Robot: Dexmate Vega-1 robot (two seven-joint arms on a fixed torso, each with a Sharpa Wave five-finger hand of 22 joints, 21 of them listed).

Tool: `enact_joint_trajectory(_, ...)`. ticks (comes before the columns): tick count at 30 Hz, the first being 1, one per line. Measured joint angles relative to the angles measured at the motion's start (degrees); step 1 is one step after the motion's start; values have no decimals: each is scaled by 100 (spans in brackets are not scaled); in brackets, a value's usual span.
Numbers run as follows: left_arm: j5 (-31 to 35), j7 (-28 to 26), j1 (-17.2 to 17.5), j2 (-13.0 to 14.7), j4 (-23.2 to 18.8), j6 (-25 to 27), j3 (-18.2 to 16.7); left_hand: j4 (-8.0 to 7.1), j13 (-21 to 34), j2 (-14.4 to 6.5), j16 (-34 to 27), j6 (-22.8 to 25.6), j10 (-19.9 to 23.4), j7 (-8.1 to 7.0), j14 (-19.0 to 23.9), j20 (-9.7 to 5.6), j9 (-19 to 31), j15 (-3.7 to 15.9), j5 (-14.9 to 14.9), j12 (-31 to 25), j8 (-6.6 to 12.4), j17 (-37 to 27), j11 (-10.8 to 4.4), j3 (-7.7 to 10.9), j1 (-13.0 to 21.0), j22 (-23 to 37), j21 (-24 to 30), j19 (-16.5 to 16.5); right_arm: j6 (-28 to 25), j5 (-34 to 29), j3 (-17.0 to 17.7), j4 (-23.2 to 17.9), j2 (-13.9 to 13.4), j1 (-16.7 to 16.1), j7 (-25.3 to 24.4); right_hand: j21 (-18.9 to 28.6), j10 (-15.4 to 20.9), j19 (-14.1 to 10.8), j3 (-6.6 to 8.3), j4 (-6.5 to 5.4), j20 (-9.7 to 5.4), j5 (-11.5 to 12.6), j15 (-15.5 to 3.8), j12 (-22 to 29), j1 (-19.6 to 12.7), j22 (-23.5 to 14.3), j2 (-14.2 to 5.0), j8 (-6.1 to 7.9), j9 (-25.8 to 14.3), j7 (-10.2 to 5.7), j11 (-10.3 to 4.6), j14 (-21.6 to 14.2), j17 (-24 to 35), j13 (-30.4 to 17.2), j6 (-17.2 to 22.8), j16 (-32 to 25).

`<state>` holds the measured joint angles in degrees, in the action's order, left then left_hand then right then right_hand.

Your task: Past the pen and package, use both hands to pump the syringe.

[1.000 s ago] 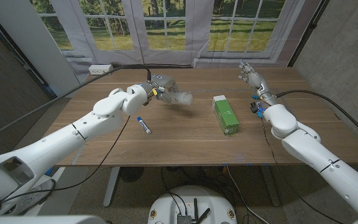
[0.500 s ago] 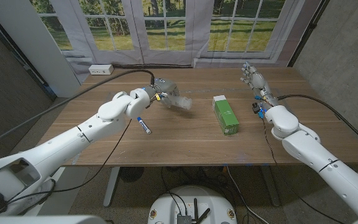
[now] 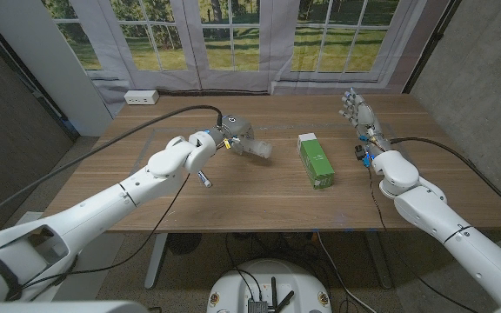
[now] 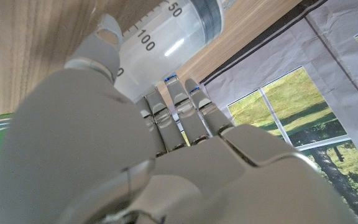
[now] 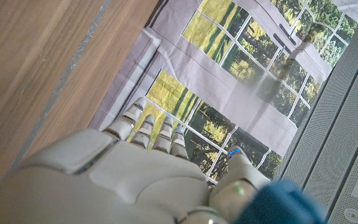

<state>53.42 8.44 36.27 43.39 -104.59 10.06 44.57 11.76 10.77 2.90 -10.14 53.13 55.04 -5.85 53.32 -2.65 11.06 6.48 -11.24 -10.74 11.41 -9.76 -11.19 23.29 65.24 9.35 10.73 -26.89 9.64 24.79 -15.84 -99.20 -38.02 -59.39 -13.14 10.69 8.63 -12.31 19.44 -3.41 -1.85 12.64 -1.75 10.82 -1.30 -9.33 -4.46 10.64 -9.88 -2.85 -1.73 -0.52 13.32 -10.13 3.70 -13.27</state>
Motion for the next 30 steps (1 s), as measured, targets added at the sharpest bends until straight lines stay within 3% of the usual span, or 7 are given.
enact_joint_trajectory(17,260,-296,8,-209,388,32,256,0,4,0,12,-3,2,-3,-21,-22,-2,21,7,20,-16,5,0,0,0,0,-14,27,328,514,20,524,137,23,365,0,72,0,-16,-79,1,0,0,7,0,-1,0,0,0,20,9,0,0,-1,102,0)
enact_joint_trajectory(30,349,-433,-76,-308,623,-43,425,0,3,0,40,18,-2,-86,-41,0,2,41,18,21,-15,0,-59,0,0,0,-35,61,568,775,-38,892,243,77,626,0,113,0,-32,-94,1,0,-1,21,0,-2,0,0,-1,42,11,-2,1,-12,186,0)
